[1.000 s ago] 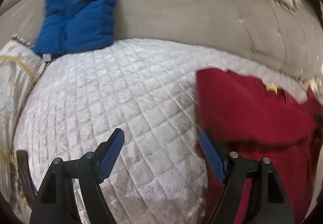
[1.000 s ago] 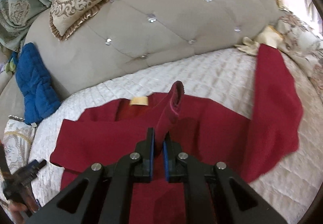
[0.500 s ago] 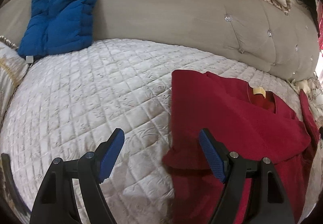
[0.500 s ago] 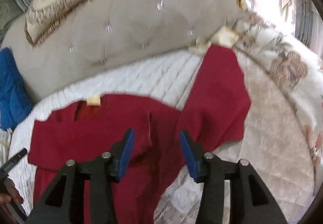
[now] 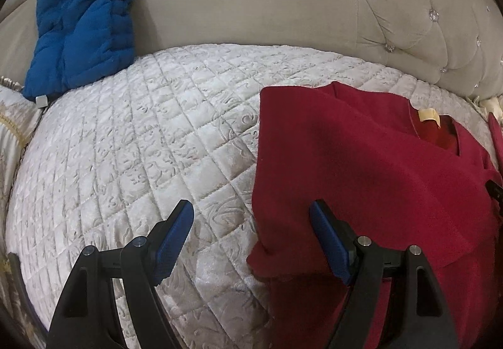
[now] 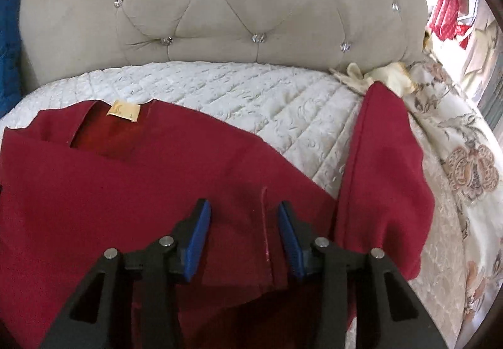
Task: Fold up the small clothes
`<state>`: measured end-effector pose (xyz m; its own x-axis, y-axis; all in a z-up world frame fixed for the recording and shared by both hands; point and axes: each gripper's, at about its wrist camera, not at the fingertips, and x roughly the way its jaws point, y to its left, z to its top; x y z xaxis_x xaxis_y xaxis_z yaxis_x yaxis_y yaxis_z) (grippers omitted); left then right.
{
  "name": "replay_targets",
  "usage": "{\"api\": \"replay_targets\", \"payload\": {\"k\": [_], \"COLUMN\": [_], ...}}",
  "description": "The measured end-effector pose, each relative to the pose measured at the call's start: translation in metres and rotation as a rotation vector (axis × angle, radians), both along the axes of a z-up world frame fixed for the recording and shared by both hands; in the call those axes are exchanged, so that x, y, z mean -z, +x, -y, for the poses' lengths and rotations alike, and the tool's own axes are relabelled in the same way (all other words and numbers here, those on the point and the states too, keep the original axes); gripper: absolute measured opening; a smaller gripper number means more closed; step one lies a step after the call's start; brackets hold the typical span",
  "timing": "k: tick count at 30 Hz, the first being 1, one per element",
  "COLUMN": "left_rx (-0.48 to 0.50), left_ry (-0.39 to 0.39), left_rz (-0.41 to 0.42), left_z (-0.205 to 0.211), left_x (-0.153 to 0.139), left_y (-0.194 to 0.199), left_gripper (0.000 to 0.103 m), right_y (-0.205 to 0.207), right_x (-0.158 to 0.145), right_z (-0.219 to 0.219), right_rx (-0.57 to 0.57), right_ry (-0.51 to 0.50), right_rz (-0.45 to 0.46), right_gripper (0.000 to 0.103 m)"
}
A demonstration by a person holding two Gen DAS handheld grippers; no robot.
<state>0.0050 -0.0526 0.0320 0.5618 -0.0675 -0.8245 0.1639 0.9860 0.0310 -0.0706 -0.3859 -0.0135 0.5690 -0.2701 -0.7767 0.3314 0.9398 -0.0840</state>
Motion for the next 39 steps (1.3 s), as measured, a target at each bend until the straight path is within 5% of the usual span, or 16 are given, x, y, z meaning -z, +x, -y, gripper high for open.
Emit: {"api": "replay_targets", "payload": {"k": [20,27,31,35,39], "left_rx": [-0.012,0.019,0.053,0.055,0.044], "left_ry": [-0.017,-0.081,-0.046,-0.027,-0.062], "left_rz": [0.012,0.088,0.034,-0.001,0.020], "left_z": [-0.002,-0.001,0.012,0.016,0.011], "left_x": [-0.004,-0.026,-0.014,-0.004,-0.011], "left_y": [-0.001,-0.010,-0.006,-0.004,-0.007], "left_gripper": [0.058,0.058,0.058,0.058,0.058], "right_y": [0.000,-0.025,-0.016,-0.025,-0.031], "right_x": [-0.005,-0.031,-0.005,-0.029,-0.063], "right_z": [0.001,0.006,0.003,0.028,0.097], "right_rx": [-0.004,-0.022,-0.051,-0.048,0.083], "right_ry": [-0.023,0.098,0.136,0.199,0.224], "right_rz": [-0.009,0.074,-0.018,0.047,0.141], "right_gripper": [0.049,0.050,0.050,0.051,0.077]}}
